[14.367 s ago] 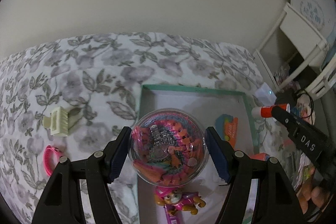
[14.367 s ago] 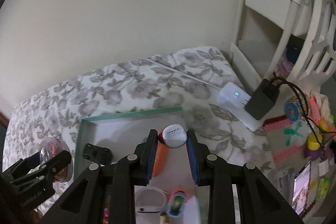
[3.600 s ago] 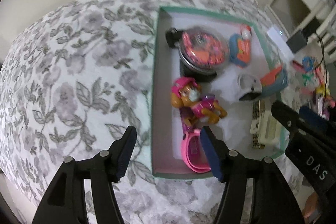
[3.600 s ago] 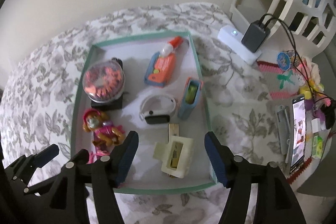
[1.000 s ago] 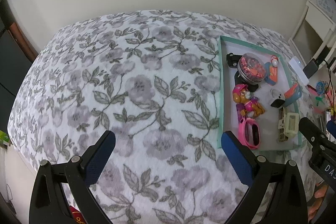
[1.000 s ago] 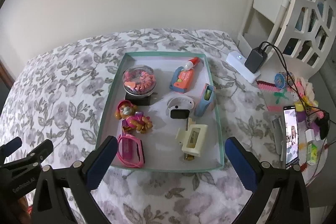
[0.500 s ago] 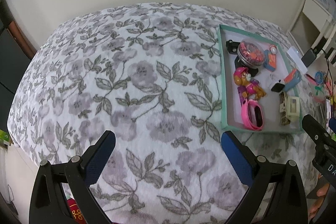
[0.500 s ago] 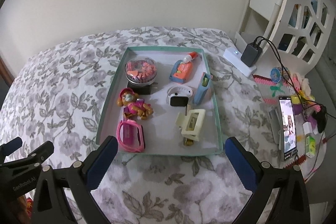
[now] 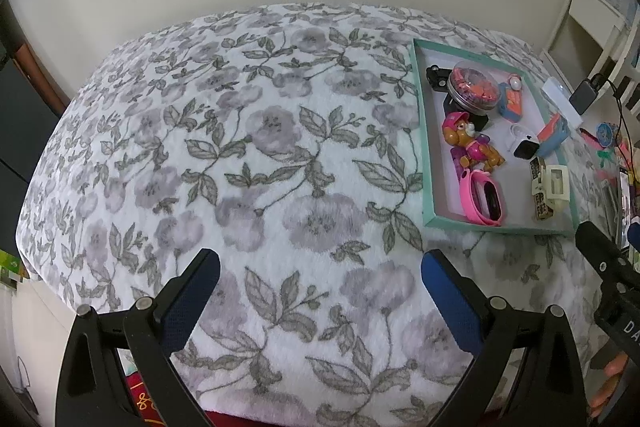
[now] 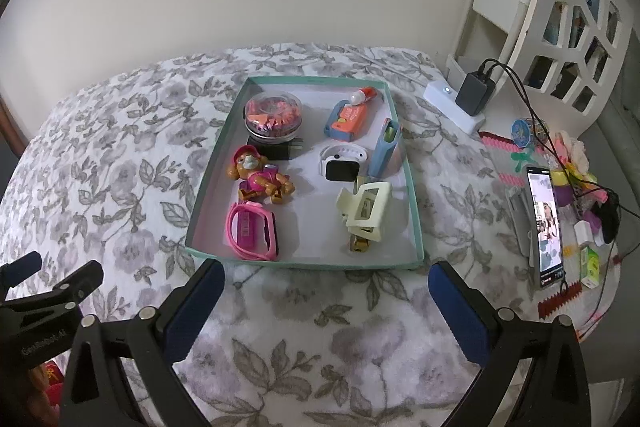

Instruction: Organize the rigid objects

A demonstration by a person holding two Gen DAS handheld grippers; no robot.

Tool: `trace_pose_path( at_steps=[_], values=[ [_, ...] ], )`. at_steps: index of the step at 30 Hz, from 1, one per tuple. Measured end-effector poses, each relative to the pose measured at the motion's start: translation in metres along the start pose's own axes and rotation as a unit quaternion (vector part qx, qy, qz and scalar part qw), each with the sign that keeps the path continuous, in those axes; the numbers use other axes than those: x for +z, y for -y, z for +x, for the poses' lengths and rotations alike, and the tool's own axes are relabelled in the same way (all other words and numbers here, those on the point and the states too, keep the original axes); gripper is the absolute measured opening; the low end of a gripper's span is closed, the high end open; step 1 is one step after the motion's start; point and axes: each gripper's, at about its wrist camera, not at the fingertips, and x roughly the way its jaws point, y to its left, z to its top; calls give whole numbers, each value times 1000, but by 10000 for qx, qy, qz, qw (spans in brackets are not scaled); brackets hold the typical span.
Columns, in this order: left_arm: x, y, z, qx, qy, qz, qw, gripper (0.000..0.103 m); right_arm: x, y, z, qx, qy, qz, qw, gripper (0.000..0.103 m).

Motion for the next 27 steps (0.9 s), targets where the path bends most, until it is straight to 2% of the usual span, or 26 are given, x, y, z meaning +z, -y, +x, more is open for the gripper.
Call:
trace_pose_path(
  at_steps=[27],
  values=[
    [1, 0, 3, 14, -85, 70, 9999, 101, -1, -2, 1, 62, -55, -22, 10000, 103]
  ],
)
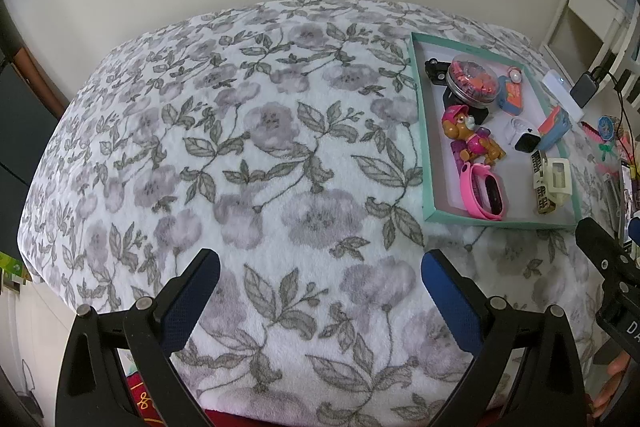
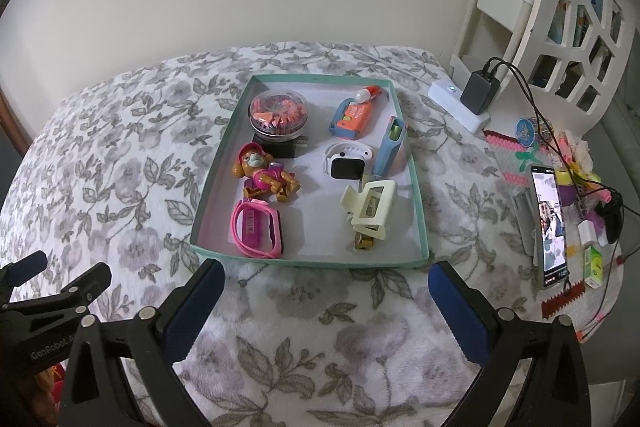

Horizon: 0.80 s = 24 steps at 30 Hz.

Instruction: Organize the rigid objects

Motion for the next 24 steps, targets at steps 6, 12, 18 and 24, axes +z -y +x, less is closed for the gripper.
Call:
trace_pose_path(
  at_steps=[6, 12, 18, 24],
  values=[
    [0, -1, 1, -1, -9, -7, 10000, 101, 0, -1, 1, 9, -9, -36, 10000, 103],
    [0, 0, 1, 3, -12, -16, 10000, 101, 0, -2, 2, 10, -17, -58, 10000, 103],
    [0, 0, 1, 2, -9, -13, 10000, 101, 0, -2, 2, 12, -16, -65, 10000, 103],
    [-1, 1, 0, -6, 6, -4, 10000, 101, 0, -2, 2, 11, -16, -59, 10000, 103]
  ],
)
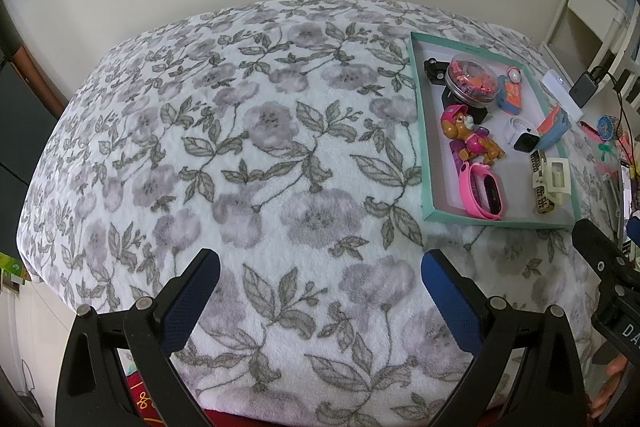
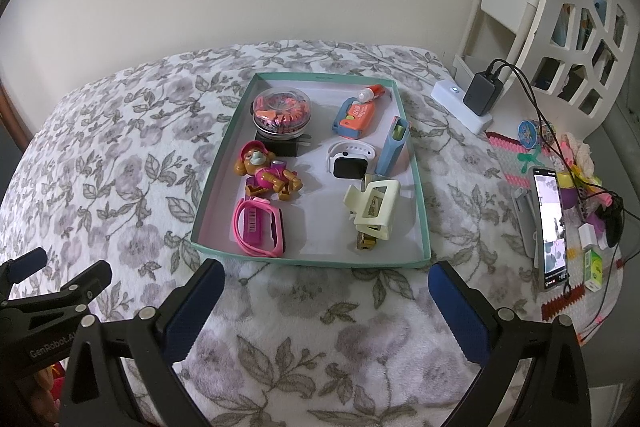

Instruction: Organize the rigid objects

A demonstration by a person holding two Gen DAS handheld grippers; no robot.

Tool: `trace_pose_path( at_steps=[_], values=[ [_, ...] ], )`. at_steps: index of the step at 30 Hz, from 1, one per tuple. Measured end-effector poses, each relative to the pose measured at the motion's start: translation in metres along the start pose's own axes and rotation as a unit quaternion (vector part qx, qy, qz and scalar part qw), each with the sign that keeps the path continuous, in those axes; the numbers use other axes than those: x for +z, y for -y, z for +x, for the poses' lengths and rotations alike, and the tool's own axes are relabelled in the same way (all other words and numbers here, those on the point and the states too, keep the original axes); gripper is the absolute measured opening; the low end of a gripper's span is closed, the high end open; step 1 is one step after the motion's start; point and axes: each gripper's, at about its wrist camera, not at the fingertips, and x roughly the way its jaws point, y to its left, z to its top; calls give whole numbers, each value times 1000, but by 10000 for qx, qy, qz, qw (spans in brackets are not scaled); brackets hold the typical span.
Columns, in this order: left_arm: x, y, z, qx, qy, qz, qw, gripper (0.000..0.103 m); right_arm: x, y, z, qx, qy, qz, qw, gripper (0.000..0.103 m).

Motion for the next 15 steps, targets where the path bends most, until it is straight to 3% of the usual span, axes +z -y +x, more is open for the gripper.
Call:
trace_pose_path(
  at_steps=[15],
  values=[
    [0, -2, -6, 171, 147, 11, 9997, 101, 0, -1, 0, -10, -3, 6, 10000, 103]
  ],
)
